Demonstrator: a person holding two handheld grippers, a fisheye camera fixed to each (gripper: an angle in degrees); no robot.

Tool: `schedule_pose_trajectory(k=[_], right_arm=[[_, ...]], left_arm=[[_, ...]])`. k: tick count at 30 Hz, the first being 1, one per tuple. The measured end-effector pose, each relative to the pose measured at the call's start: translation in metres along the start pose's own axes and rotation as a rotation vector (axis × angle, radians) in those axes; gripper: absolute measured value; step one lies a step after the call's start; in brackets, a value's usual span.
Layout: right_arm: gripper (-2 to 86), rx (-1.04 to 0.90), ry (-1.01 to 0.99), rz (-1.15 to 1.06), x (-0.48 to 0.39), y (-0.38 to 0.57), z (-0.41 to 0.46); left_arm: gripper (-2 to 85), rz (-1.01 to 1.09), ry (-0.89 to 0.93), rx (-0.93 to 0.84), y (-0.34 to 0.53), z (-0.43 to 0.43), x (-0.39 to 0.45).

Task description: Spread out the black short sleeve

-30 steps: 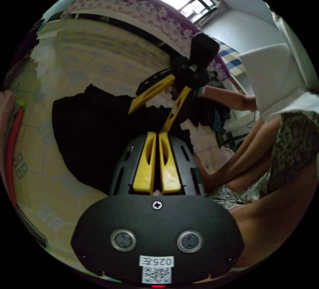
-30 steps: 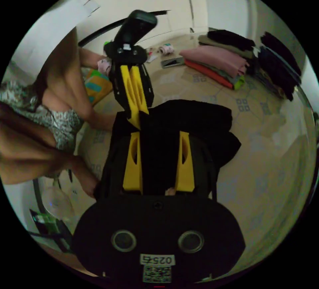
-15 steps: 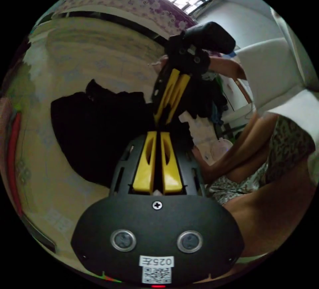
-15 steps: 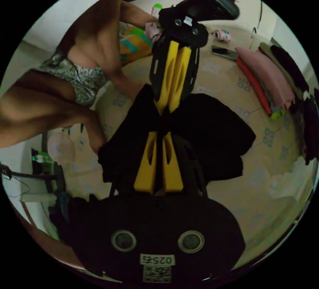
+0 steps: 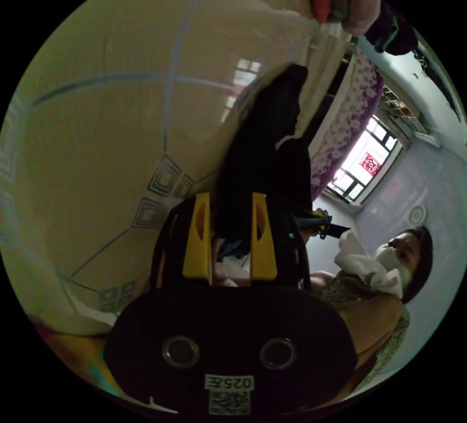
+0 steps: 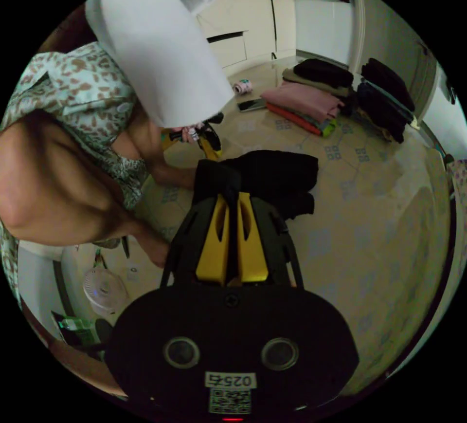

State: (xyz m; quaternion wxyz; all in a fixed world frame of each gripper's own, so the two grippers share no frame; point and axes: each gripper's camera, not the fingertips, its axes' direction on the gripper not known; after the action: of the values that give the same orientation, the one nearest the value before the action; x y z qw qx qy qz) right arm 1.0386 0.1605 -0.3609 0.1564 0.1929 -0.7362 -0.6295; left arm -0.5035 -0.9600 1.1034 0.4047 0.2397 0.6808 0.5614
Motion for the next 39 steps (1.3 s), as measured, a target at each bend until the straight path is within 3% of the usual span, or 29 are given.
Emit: schedule_pose_trajectory(k=[7,12,16,23,26,31,36,39], right_arm=[[-0.4,0.013,0.039,0.044,-0.026,-0.029,-0.045],[-0.3,0.046,0.084,0.055,-0.045,-0.050,-0.084],[-0.3,0.100,0.101,0.115,-0.059,-0.056,-0.123],[-0.5,0.097,0.389,0.424,-0.071,-0.036,-0.198],[-0.6,0.186,0.532,0.563,-0.077,-0.030,-0.251],[-0.7,0.300,0.596,0.598,-0.043,-0.026,-0.327],[-0.8,0.295,0.605,0.630,0.047,-0.008,-0.371],[-0.8,0.471,0.573,0.652,0.068,0.012,-0.423]], left_arm=[[8.6,-0.013,0.089,-0.022,-0.039,0.023,0.049],[7.5,0.096,-0.022,0.065,-0.064,0.004,0.093],[1.4,0.170,-0.083,0.021,-0.087,0.016,0.116],[-1.4,0.288,0.268,0.101,-0.070,0.022,0.160],[-1.5,0.427,0.298,0.130,-0.037,0.012,0.221],[-1.5,0.730,0.125,0.155,-0.015,0.012,0.354],[-1.5,0.725,0.005,0.114,-0.066,0.067,0.438],[-1.5,0.821,-0.060,0.154,-0.072,0.097,0.485]])
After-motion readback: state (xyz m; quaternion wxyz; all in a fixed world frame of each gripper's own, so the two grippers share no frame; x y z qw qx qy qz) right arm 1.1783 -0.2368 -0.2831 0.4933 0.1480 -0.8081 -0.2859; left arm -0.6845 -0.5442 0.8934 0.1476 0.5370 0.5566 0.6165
